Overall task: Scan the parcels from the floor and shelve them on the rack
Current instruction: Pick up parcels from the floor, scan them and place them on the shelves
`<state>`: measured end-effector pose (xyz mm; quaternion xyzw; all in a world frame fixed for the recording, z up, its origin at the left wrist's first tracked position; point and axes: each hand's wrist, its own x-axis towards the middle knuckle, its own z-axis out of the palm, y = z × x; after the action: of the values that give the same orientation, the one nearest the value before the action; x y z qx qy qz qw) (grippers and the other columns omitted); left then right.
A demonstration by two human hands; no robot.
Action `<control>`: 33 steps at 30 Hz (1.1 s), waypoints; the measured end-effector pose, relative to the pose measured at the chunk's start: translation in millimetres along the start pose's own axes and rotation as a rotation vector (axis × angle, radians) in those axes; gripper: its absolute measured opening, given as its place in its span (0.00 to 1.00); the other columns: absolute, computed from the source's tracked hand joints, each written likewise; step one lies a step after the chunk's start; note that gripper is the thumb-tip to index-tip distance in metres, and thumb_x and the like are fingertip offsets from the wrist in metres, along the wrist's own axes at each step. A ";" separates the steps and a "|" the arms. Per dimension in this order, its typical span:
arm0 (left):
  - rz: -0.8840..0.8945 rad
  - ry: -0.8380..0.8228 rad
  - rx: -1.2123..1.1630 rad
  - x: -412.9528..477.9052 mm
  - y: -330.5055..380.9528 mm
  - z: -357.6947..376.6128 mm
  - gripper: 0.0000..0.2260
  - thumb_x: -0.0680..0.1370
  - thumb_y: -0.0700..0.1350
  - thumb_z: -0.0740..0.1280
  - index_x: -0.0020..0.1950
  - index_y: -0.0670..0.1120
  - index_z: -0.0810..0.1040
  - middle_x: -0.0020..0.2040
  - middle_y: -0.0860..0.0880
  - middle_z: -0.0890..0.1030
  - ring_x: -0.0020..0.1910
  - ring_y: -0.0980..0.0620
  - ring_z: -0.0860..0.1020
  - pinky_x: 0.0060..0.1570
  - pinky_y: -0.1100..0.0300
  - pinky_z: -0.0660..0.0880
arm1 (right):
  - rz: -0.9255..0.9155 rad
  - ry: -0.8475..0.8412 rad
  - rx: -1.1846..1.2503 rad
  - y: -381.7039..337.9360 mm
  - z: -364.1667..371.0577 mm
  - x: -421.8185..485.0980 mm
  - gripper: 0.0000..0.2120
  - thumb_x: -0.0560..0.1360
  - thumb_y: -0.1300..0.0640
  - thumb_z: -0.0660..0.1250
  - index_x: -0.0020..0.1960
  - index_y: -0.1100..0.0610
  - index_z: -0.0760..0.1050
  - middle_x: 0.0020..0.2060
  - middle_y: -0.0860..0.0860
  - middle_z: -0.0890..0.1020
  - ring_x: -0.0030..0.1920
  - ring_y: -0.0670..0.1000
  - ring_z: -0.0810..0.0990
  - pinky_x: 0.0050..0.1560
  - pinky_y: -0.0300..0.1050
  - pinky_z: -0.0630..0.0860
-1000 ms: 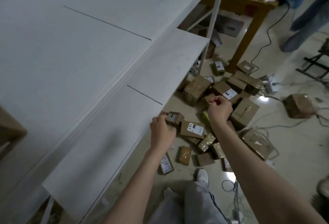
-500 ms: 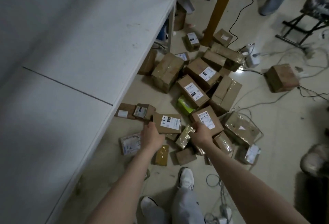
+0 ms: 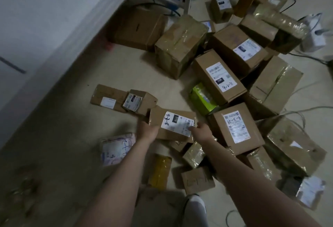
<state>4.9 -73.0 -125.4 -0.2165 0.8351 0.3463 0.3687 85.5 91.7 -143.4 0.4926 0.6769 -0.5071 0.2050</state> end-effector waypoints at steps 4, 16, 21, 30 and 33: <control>-0.044 -0.075 -0.105 60.1 -25.7 33.5 0.21 0.77 0.41 0.72 0.69 0.40 0.73 0.66 0.45 0.78 0.62 0.44 0.77 0.58 0.56 0.74 | 0.042 -0.015 0.116 27.7 25.9 44.5 0.26 0.77 0.56 0.68 0.71 0.64 0.66 0.65 0.58 0.76 0.64 0.60 0.76 0.61 0.49 0.74; 0.191 -0.099 -0.255 -48.0 4.9 10.9 0.23 0.81 0.46 0.67 0.72 0.49 0.61 0.64 0.47 0.71 0.60 0.48 0.71 0.57 0.55 0.71 | -0.048 0.161 0.458 22.7 -43.4 -60.8 0.21 0.75 0.53 0.70 0.67 0.45 0.70 0.59 0.48 0.80 0.58 0.53 0.81 0.63 0.57 0.77; 0.308 -0.270 -0.347 -174.9 56.3 -37.6 0.17 0.78 0.46 0.72 0.57 0.59 0.66 0.61 0.52 0.74 0.62 0.45 0.76 0.61 0.43 0.77 | 0.018 0.229 0.755 2.0 -106.9 -179.9 0.13 0.77 0.48 0.69 0.61 0.41 0.75 0.58 0.50 0.82 0.58 0.55 0.81 0.60 0.57 0.78; 0.563 -0.377 -0.356 -440.1 119.5 -138.8 0.21 0.71 0.54 0.78 0.57 0.58 0.71 0.60 0.51 0.78 0.59 0.50 0.79 0.59 0.50 0.79 | -0.022 0.470 1.075 -36.5 -184.2 -419.2 0.10 0.80 0.54 0.65 0.59 0.43 0.70 0.56 0.51 0.81 0.57 0.58 0.81 0.60 0.61 0.77; 0.621 -0.378 -0.381 -502.9 131.7 -166.4 0.22 0.69 0.57 0.78 0.58 0.58 0.72 0.61 0.50 0.79 0.61 0.49 0.79 0.62 0.45 0.78 | -0.027 0.493 1.189 -52.0 -201.3 -484.0 0.12 0.81 0.53 0.63 0.63 0.47 0.66 0.50 0.47 0.77 0.53 0.55 0.79 0.52 0.54 0.78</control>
<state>165.3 -54.5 396.1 0.0492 0.6991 0.6233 0.3469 293.2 48.4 338.8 0.6158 0.3136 -0.6701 -0.2710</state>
